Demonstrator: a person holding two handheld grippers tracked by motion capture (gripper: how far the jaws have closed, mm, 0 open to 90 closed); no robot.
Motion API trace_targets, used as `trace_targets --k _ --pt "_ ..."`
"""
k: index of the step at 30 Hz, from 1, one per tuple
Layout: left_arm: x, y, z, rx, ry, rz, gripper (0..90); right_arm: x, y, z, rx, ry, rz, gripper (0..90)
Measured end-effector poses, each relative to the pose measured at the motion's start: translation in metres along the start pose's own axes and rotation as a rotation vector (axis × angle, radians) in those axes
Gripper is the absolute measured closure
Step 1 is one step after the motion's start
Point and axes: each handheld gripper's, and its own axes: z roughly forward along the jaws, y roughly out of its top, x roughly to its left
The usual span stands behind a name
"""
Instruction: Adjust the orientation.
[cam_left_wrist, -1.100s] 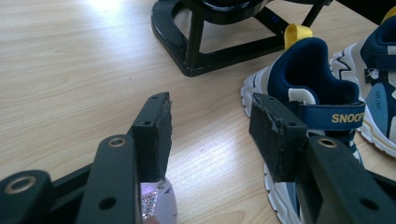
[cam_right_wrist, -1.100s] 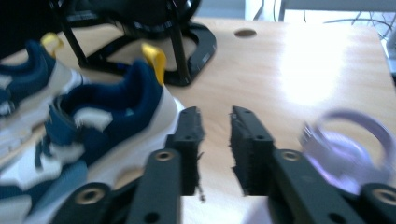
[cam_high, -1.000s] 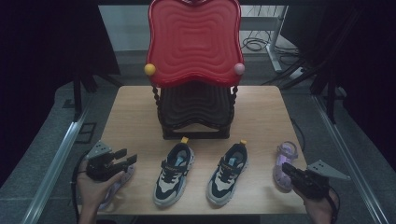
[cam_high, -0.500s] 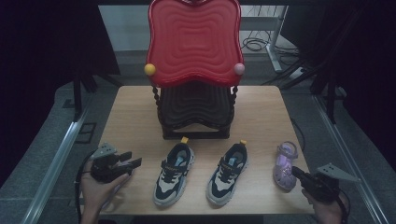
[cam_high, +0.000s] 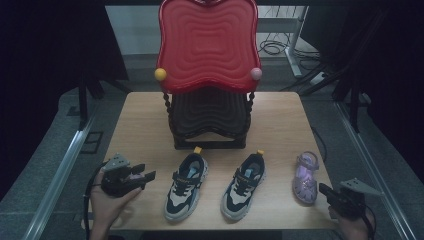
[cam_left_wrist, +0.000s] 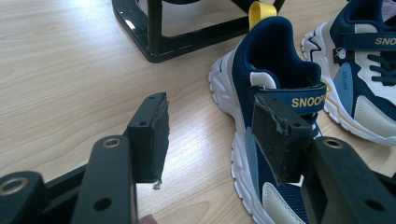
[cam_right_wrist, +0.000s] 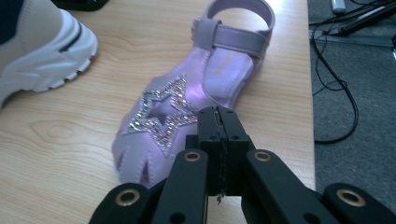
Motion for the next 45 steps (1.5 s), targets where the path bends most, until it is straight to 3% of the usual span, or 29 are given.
trace_targets --k 9,20,31,36,45 --pt "0.001 -0.001 0.000 0.001 -0.002 -0.008 46.5 -0.005 -0.003 0.003 0.028 -0.029 -0.014 89.4" --pt "0.002 -0.004 0.003 0.015 0.002 -0.010 46.1 0.000 -0.006 0.017 0.129 -0.063 -0.084 89.6" --pt "0.001 -0.006 0.003 0.022 0.009 -0.015 46.2 0.002 -0.004 0.018 0.132 -0.066 -0.095 89.7" --pt "0.002 -0.006 0.003 0.022 0.012 -0.020 46.2 0.006 -0.003 0.019 0.130 -0.081 -0.124 89.7" --pt "0.001 -0.007 0.004 0.031 0.008 -0.020 46.1 0.009 -0.001 0.018 0.142 -0.066 -0.150 89.8"
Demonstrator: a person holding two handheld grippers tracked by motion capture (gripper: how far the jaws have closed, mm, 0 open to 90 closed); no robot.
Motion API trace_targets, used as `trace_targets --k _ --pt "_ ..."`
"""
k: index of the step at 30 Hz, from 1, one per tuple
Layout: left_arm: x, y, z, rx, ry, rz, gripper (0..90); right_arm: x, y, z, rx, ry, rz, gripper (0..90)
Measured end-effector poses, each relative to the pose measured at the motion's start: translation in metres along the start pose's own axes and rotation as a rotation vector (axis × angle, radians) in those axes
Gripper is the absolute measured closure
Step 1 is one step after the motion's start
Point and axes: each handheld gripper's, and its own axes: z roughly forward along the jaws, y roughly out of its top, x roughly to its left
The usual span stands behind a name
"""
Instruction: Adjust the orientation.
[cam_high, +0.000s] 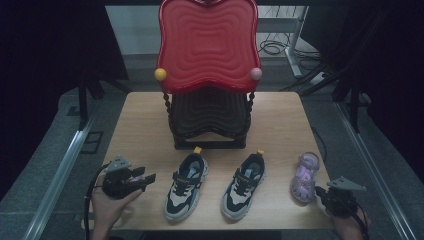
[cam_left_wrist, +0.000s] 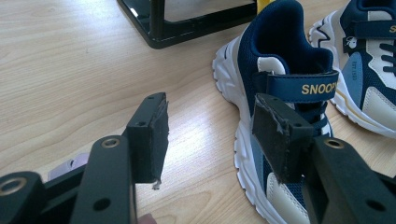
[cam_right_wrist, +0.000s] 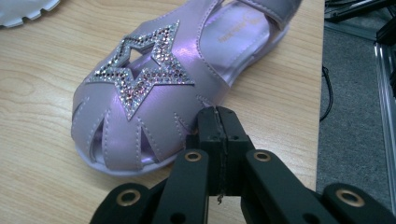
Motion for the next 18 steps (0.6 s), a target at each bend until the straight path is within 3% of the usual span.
trace_targets --k 18 --pt "0.0018 -0.0011 0.0006 0.004 -0.009 -0.017 46.0 0.0088 0.0053 0.0005 0.020 0.031 -0.046 89.8"
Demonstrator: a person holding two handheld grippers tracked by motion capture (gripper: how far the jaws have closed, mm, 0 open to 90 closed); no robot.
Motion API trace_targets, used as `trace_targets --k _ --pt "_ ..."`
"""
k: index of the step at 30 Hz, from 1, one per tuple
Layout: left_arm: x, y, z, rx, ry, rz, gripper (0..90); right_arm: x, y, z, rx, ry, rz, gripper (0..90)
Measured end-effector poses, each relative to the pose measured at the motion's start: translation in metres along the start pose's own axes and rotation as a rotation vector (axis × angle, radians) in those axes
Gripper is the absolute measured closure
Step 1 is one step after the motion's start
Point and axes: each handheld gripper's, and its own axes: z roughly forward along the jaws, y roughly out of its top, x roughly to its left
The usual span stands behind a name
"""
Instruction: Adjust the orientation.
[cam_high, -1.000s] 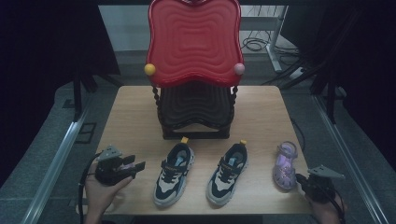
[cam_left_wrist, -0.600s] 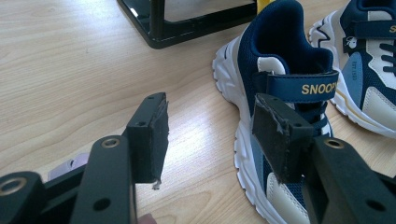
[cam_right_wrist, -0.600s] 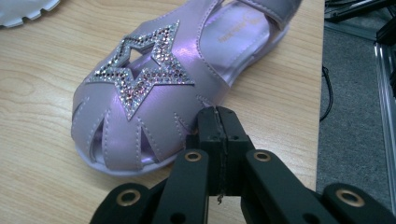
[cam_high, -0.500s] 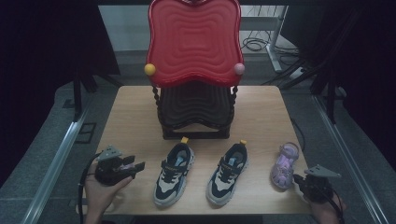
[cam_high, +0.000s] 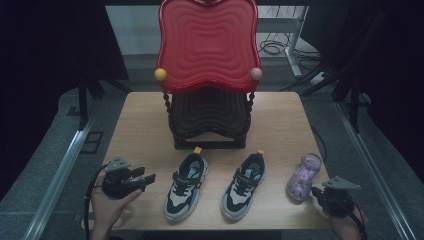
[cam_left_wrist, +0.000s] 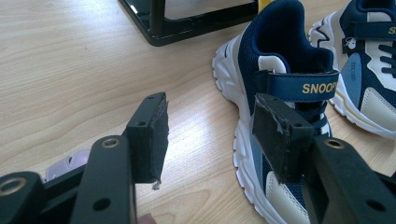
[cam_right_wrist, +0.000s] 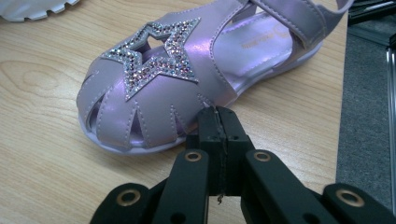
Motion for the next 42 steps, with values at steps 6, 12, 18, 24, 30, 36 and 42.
trace_targets --k 6,12,18,24,30,36,42 --pt "0.000 0.000 0.001 0.002 -0.001 0.001 46.0 0.004 0.003 0.000 0.016 0.013 -0.017 89.8" --pt "0.001 -0.001 0.001 0.004 -0.001 0.000 45.9 0.010 0.007 0.000 0.029 0.034 -0.035 89.8" --pt "0.003 -0.001 0.000 0.003 0.003 -0.007 45.9 0.015 0.009 0.001 0.034 0.045 -0.045 89.8" --pt "0.005 -0.001 -0.001 0.002 0.000 -0.011 45.8 0.019 0.012 0.000 0.016 0.078 -0.039 89.8" --pt "0.010 -0.002 -0.005 -0.005 0.007 -0.024 45.7 0.022 0.015 0.000 0.003 0.088 -0.045 89.8" --pt "0.009 -0.002 -0.002 0.000 0.001 -0.022 45.6 0.027 0.016 0.003 0.000 0.096 -0.051 89.8" --pt "0.010 -0.003 -0.003 0.000 0.002 -0.024 45.5 0.033 0.018 0.008 -0.002 0.090 -0.060 89.8"
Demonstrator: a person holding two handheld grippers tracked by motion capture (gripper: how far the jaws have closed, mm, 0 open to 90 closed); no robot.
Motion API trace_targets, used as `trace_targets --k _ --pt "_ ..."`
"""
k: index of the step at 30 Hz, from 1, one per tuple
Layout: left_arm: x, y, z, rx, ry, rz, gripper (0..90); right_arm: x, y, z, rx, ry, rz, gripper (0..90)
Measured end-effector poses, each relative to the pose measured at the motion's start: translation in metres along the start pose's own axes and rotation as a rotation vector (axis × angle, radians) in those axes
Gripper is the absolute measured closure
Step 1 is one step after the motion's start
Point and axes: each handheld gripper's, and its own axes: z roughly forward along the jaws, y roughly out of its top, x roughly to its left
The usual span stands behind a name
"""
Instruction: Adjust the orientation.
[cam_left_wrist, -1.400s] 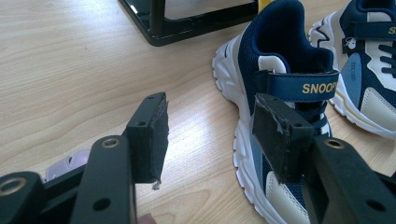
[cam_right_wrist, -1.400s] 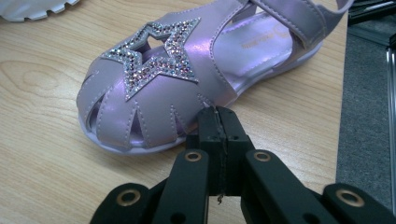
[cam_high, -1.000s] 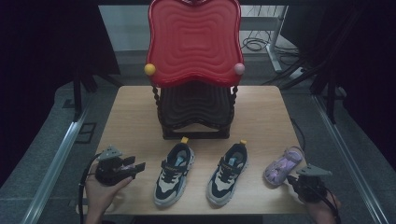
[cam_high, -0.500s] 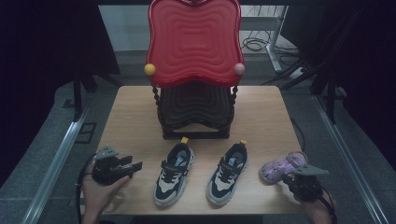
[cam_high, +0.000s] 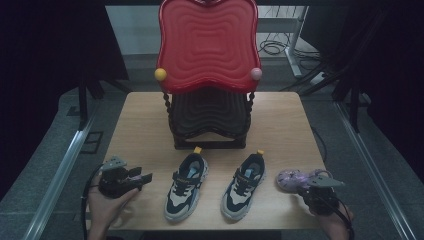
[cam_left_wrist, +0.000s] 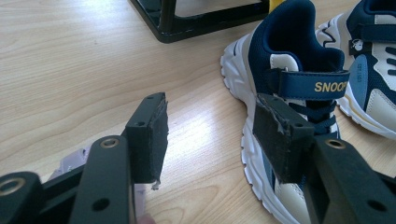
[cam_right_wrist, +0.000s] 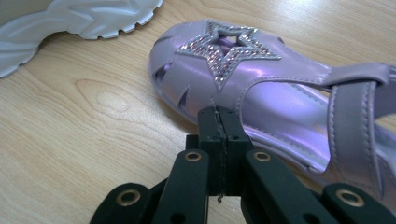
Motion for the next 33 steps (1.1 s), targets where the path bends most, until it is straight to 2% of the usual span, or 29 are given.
trace_targets --k 5,8,9,13,16,21,33 --pt "0.002 0.000 -0.001 -0.001 0.003 -0.003 45.5 0.003 0.002 0.003 0.007 -0.004 -0.011 89.8" --pt "0.001 0.000 -0.002 -0.002 0.003 -0.002 45.4 0.007 0.004 0.004 0.014 0.010 -0.018 89.8" --pt "0.001 0.000 -0.003 -0.004 0.002 -0.001 45.4 0.012 0.008 0.004 0.004 0.036 -0.029 89.8" --pt "0.001 0.000 -0.004 -0.006 0.005 -0.001 45.4 0.016 0.015 0.009 0.021 0.041 -0.057 89.8" --pt "0.002 0.000 -0.005 -0.006 0.006 -0.001 45.4 0.016 0.017 0.014 0.031 0.043 -0.057 89.8" --pt "0.002 0.000 -0.005 -0.007 0.008 -0.001 45.4 0.019 0.027 0.022 0.045 0.018 -0.080 89.8" --pt "0.003 -0.001 -0.006 -0.009 0.013 -0.006 45.4 0.022 0.044 0.037 0.062 -0.039 -0.054 89.8"
